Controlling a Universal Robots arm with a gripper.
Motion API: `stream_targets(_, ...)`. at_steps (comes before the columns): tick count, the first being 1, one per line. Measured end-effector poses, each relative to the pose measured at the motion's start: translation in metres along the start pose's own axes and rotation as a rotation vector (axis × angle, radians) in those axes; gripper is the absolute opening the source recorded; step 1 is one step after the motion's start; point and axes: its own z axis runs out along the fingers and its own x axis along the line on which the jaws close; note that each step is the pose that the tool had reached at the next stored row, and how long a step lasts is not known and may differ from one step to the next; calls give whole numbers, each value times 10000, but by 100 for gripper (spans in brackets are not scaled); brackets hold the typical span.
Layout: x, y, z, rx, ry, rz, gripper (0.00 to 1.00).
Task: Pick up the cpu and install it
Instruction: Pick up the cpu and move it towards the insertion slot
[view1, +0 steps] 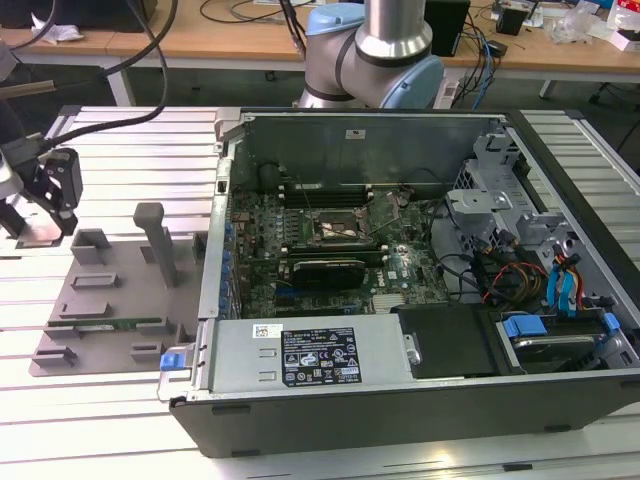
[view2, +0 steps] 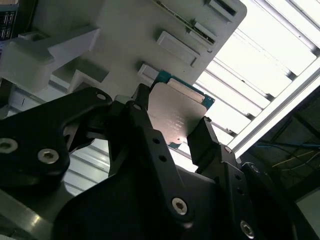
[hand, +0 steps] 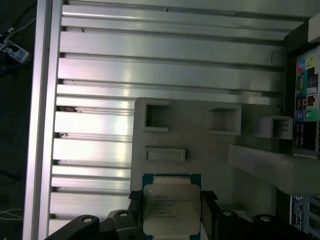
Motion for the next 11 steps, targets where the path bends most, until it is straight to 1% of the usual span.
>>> stream_targets(11,-4,2,-131,-1,0,0,55)
